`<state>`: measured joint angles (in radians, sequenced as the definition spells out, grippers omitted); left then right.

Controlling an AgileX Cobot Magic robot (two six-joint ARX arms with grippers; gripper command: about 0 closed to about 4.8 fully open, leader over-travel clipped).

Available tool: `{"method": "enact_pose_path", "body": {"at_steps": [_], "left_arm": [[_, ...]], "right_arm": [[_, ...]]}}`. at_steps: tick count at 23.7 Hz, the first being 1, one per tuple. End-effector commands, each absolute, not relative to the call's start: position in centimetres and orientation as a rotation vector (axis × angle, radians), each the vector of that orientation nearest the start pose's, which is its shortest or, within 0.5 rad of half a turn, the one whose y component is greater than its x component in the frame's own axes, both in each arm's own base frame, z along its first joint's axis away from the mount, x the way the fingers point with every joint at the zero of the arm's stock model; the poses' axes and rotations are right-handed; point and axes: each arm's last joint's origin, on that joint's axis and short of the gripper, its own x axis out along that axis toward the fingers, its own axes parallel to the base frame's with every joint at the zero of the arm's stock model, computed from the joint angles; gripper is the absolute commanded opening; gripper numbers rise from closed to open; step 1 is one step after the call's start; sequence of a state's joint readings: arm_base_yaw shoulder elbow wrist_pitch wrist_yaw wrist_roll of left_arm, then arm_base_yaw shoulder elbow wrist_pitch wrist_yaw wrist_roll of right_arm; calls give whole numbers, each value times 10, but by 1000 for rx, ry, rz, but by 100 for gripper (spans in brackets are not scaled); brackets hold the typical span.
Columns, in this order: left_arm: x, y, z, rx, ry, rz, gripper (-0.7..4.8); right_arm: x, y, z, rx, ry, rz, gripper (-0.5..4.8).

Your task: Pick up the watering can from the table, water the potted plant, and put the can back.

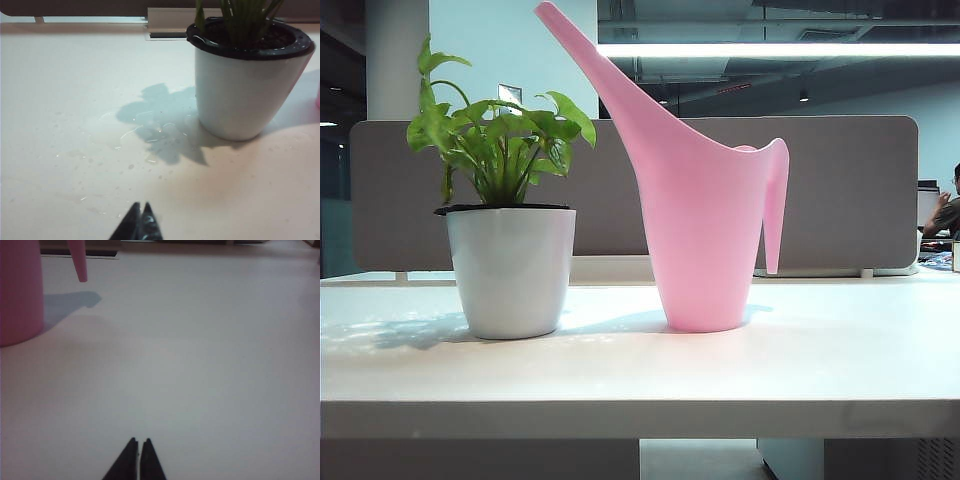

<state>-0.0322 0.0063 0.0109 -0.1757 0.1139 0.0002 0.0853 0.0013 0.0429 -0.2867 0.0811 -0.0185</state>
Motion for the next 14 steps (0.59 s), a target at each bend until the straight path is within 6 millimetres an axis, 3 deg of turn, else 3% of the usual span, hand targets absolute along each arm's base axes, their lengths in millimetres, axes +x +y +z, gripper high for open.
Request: {"method": "enact_pose_path", "body": {"at_steps": [1, 8, 11, 13, 14], "left_arm": [[96, -6, 150, -7, 169, -148, 3], [96, -7, 150, -7, 172, -150, 3], [91, -7, 160, -10, 241, -153, 3], [78, -10, 191, -8, 495, -190, 3], [83, -14, 216, 19, 485, -240, 3]], "right_arm": [[92, 6, 151, -39, 239, 5, 31], [92, 5, 151, 86, 237, -14, 31], [90, 6, 160, 147, 213, -12, 29], [80, 6, 202, 191, 94, 60, -5], [72, 8, 227, 205, 24, 129, -5]]}}
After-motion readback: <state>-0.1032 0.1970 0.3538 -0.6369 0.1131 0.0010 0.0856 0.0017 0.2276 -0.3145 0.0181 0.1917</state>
